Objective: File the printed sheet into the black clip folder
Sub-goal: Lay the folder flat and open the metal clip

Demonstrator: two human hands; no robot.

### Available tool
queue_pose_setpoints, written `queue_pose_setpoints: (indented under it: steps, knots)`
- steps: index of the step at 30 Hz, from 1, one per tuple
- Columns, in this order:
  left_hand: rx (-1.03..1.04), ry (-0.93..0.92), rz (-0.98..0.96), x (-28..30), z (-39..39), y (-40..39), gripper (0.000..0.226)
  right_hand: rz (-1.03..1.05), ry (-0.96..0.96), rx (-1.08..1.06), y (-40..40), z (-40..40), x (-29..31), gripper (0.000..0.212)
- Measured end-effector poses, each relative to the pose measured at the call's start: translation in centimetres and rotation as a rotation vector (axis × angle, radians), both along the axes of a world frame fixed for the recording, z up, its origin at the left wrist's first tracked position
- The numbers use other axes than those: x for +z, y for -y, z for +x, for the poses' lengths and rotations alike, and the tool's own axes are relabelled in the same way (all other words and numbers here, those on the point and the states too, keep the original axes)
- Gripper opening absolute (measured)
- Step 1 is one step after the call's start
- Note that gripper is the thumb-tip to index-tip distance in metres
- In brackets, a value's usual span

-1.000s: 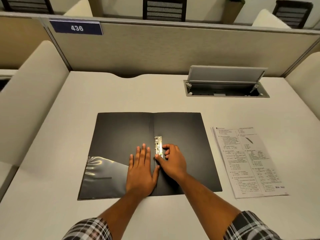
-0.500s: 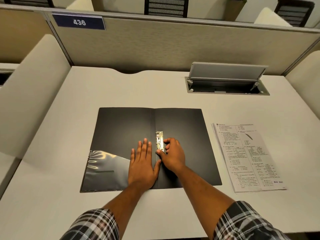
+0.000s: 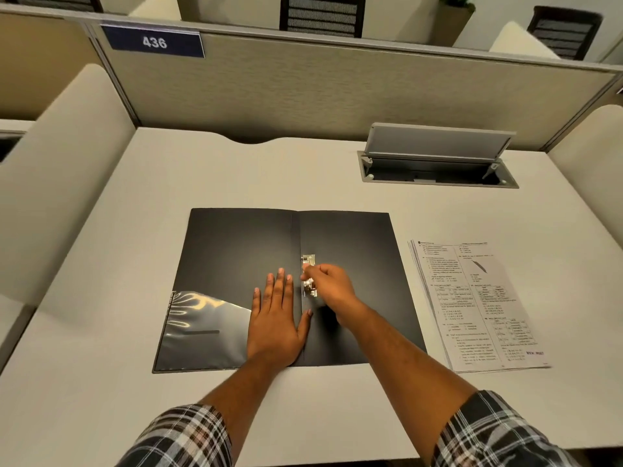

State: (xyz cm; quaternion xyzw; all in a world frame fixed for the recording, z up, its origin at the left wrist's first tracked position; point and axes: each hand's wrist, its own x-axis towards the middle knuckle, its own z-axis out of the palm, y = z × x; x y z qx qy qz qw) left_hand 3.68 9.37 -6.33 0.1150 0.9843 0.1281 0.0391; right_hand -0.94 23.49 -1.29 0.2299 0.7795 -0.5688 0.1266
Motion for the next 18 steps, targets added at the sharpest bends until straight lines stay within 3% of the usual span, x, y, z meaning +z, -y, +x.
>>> queue_pose_setpoints:
  steps: [8,13,18]
  knots:
    - [0.007,0.014,0.013,0.2,-0.1,0.1,0.080,0.013,-0.071,0.080,0.0,-3.8,1.2,0.045]
    - [0.009,0.034,0.014,0.2,-0.2,0.1,0.082,0.092,-0.021,0.121,-0.3,-5.4,0.0,0.059]
    - [0.005,0.026,0.016,0.4,-0.2,0.1,0.082,-0.056,-0.065,0.051,-0.8,-4.8,0.5,0.052]
